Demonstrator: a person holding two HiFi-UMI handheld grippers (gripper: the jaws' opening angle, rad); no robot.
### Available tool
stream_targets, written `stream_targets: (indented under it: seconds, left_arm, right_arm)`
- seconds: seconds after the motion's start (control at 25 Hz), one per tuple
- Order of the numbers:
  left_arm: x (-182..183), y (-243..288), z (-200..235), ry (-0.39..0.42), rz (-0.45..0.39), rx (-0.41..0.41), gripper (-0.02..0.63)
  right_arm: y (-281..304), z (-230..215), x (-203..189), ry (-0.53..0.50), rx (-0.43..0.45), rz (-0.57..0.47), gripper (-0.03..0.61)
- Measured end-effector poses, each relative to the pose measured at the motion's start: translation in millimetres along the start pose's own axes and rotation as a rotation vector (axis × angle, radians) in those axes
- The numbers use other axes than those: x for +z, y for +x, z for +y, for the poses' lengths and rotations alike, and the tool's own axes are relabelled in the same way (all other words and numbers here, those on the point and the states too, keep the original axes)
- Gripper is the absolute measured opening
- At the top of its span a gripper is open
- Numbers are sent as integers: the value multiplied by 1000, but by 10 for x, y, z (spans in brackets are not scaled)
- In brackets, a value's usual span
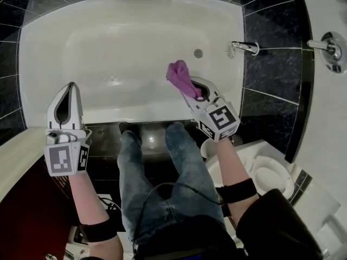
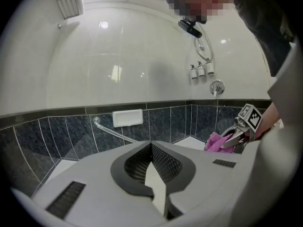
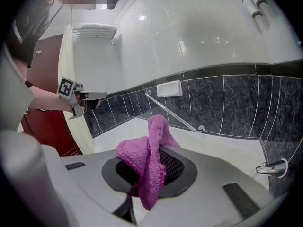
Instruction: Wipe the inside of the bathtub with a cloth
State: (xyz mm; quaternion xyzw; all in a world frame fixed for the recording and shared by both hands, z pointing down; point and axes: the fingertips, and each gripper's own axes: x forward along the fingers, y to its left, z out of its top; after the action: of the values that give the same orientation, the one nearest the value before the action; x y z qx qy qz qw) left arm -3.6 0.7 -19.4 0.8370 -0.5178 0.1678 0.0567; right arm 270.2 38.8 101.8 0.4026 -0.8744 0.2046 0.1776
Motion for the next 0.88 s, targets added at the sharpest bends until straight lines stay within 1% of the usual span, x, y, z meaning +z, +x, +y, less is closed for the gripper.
stream_targets:
  seconds: [0.12,0.2,0.36,0.48,0.64,0.76,0.88]
  left_arm:
    - [-92,104,-159,1,7,21,0]
    - [-151,179,-249,-4,4,22,0]
    - [-402,248,-344,-2,10,3,0]
    - [-652,374,-376,14,11,-33,0]
    - [-959,474,-354,17,29,-51,0]
    - [-1021,497,-305,17,32,-45,0]
    - [-1032,497,-274,28,36,-24,0]
  right_arm:
    - [-22,-163,-133,-2,43,9,89]
    - [-3,-250,-251,-23,62,25,89]
    - [181,-287,-472,-59,91,45,89]
    - [372,-370,-687,-80,69,36,89]
    - [635,-386,-876,-43,43,41,89]
    - [800,-397,-897,-26,35,16,89]
    - [912,-344,-832,-22,57,-1,89]
